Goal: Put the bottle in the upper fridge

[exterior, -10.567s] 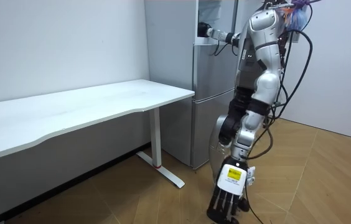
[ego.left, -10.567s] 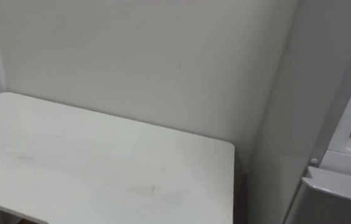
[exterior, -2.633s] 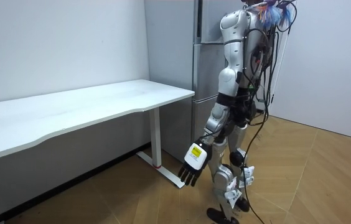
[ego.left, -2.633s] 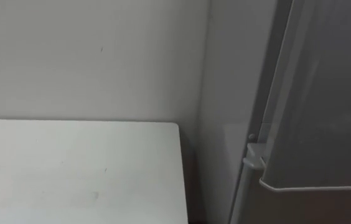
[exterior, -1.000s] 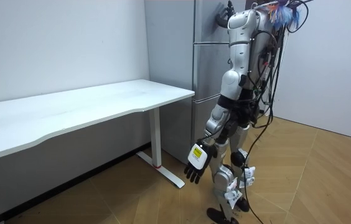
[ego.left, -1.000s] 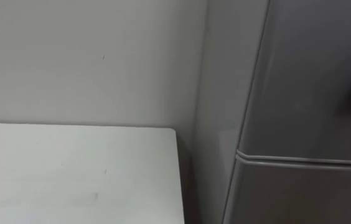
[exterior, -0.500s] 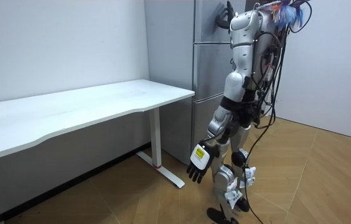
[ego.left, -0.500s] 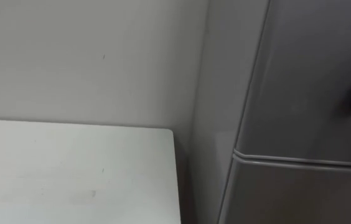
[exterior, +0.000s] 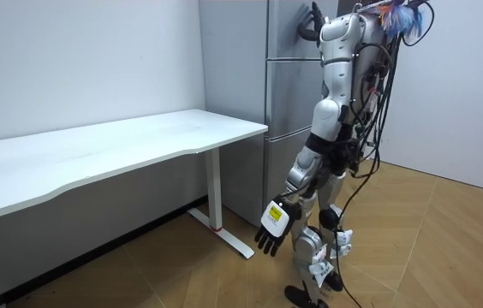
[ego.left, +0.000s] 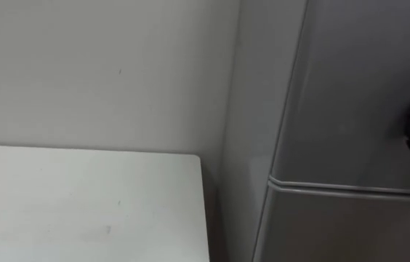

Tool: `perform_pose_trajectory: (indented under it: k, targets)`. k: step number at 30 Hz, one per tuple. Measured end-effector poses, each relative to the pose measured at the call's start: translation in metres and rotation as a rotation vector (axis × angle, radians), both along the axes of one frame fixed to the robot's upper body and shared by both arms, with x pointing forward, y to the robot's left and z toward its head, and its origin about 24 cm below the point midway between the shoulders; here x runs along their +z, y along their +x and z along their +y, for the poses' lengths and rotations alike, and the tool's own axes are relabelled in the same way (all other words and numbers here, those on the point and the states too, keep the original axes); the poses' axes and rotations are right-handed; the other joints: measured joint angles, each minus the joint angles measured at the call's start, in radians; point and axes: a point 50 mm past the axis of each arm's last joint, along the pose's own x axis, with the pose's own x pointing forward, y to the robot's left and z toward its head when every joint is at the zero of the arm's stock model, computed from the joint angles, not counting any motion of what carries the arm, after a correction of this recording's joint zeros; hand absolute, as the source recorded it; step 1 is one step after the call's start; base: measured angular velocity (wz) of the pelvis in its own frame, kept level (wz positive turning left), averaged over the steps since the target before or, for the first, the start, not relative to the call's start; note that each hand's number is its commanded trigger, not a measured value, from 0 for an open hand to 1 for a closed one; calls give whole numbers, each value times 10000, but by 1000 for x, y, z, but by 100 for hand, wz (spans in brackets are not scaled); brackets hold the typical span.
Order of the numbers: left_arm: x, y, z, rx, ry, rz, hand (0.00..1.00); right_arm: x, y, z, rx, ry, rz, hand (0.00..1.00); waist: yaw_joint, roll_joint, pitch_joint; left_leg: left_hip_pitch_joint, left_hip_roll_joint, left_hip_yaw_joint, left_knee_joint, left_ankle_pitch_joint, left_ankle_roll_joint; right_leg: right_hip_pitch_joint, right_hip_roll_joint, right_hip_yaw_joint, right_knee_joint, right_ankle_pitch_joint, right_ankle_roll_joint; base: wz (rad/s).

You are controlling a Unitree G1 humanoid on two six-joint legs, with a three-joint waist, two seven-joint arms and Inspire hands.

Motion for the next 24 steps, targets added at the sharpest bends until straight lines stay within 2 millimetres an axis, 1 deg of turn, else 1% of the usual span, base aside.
perform_pose_trajectory:
  k: [5, 8, 10, 13, 15, 18, 20, 22, 24]
  targets:
    - [1, 3, 1, -30, 56, -135, 0, 3, -2, -7, -74, -41, 100, 0, -18, 22, -11, -76, -8, -23, 66, -12, 21, -32, -18, -23, -10, 29, 44, 2]
    - [3, -1, 6, 332, 207, -177, 0, 7, -4, -11, -79, 192, -112, 0, -223, 6, -35, -58, -54, -139, 31, 4, 41, 5, -21, -33, -11, 54, 39, 8]
    - [3, -4, 6, 357, 250, -164, 0, 11, -7, -17, -241, 359, -361, 0, -262, 12, -44, -26, -75, -145, -6, 7, 46, 19, -25, -33, -24, 51, 46, 2]
    - [3, -4, 6, 362, 281, -190, 0, 20, -14, -37, -617, 1310, -910, 0, -269, -31, -62, 4, -101, -176, -37, -4, 62, 77, -20, -112, -38, 35, 74, 5]
    - [3, -5, 6, 380, 309, -173, 0, 19, -17, -43, -739, 1574, -890, 0, -280, -53, -56, 28, -102, -188, -47, -9, 68, 142, -24, -146, -49, 33, 78, 6]
    - [4, -7, 7, 423, 537, -162, 0, 15, -20, -46, -744, 2022, -866, 0, -442, -57, -49, -7, -107, -219, -89, -9, 68, 136, -31, -260, -80, 17, 102, 9]
    - [5, -9, 8, 444, 702, -164, 0, 14, -20, -47, -735, 2174, -863, 0, -531, -51, -50, -12, -109, -219, -111, -10, 66, 143, -27, -258, -188, 0, 110, 3]
    - [5, -10, 8, 451, 770, -205, 0, 13, -24, -53, -957, 2232, -859, 0, -578, -55, -47, -3, -108, -210, -136, -10, 65, 168, -16, -262, -210, 0, 109, 4]
    - [5, -9, 7, 581, 775, -279, 0, 9, -33, -67, -1682, 2485, -843, 0, -581, -54, -49, 21, -120, -185, -185, -10, 66, 181, -16, -262, -201, -2, 114, 3]
